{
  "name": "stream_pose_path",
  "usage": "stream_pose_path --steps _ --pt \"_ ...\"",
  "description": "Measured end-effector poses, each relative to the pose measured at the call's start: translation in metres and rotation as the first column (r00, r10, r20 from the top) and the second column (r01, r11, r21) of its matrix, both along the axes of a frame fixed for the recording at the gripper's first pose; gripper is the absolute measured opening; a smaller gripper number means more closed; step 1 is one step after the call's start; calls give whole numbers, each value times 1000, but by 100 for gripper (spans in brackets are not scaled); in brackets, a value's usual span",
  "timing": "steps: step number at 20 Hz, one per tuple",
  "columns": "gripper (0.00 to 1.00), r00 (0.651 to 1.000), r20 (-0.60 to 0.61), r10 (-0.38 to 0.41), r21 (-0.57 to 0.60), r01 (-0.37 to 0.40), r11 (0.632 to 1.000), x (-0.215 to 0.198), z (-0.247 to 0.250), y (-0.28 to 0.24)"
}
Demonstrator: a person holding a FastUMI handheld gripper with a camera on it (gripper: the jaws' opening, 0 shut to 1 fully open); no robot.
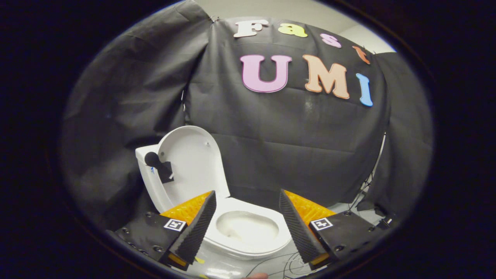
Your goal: Open the toilet lid.
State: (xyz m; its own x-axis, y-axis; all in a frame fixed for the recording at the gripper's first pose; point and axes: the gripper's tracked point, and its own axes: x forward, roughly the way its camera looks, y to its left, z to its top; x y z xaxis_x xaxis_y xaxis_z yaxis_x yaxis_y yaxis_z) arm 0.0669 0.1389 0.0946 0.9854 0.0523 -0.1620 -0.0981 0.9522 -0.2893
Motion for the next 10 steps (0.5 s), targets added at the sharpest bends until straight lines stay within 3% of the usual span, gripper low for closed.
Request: stream_pose_path --steps 5,10 --pt "100 997 65 -45 99 39 994 -9 2 -34" --pt "100 996 31 -84 82 81 993 -10 -11 -58"
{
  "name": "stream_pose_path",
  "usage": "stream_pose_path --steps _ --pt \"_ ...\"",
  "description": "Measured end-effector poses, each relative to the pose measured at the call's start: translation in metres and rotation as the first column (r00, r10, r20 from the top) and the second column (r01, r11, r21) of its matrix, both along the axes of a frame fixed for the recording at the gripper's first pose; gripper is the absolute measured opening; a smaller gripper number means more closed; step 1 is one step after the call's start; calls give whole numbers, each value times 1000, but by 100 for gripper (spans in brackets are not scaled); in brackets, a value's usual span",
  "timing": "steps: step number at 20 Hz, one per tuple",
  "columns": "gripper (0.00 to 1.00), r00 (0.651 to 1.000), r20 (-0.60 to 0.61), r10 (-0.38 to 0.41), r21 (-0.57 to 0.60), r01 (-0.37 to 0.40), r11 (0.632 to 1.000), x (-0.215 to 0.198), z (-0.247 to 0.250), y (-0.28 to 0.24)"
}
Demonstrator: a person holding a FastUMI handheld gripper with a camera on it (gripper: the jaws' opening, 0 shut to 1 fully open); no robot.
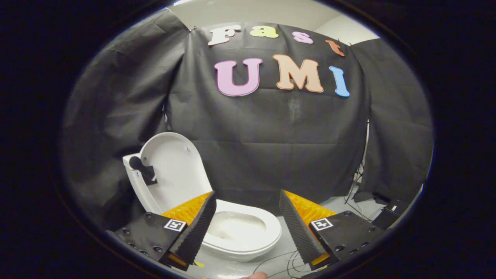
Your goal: Open the toilet lid.
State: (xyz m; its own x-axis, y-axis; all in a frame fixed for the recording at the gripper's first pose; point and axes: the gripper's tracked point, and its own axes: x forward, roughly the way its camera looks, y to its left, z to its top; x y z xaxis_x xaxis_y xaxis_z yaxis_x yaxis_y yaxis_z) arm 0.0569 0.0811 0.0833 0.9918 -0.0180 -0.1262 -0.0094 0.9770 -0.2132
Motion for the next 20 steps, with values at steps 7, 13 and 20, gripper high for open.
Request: stream_pose_path --steps 7,13,20 --pt "100 1000 5 -27 -3 27 1000 -1 -2 -11" --pt "100 998 55 -26 16 25 1000 1 12 -11" --pt "100 995 89 -45 42 42 998 0 20 -18"
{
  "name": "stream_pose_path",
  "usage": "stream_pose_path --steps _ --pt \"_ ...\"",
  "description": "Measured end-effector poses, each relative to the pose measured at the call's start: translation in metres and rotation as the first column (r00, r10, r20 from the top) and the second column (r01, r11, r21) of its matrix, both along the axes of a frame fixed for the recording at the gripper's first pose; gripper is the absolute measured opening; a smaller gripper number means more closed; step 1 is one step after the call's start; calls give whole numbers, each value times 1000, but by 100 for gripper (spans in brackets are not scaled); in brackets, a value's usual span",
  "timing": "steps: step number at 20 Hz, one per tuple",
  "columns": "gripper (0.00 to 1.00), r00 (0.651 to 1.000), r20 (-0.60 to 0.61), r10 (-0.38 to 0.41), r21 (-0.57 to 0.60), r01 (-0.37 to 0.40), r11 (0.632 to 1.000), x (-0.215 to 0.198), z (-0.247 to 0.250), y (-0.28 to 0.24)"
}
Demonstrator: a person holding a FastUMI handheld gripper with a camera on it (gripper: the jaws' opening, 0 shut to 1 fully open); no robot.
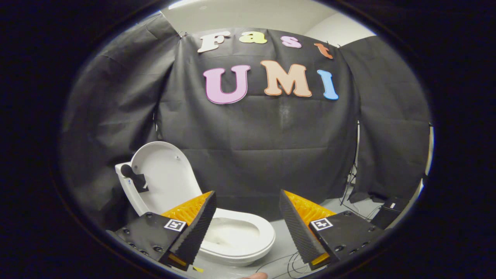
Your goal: Open the toilet lid.
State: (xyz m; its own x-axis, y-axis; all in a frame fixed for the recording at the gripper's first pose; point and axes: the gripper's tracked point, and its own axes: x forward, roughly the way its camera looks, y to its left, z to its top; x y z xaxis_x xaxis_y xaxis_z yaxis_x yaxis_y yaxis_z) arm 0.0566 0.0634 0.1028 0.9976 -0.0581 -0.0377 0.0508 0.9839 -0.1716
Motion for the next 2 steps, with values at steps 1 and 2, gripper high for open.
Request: stream_pose_path --steps 1,2 --pt "100 1000 0 2 4 -2 1000 -1 0 -1" --pt "100 1000 4 4 11 -4 1000 -1 1 -1"
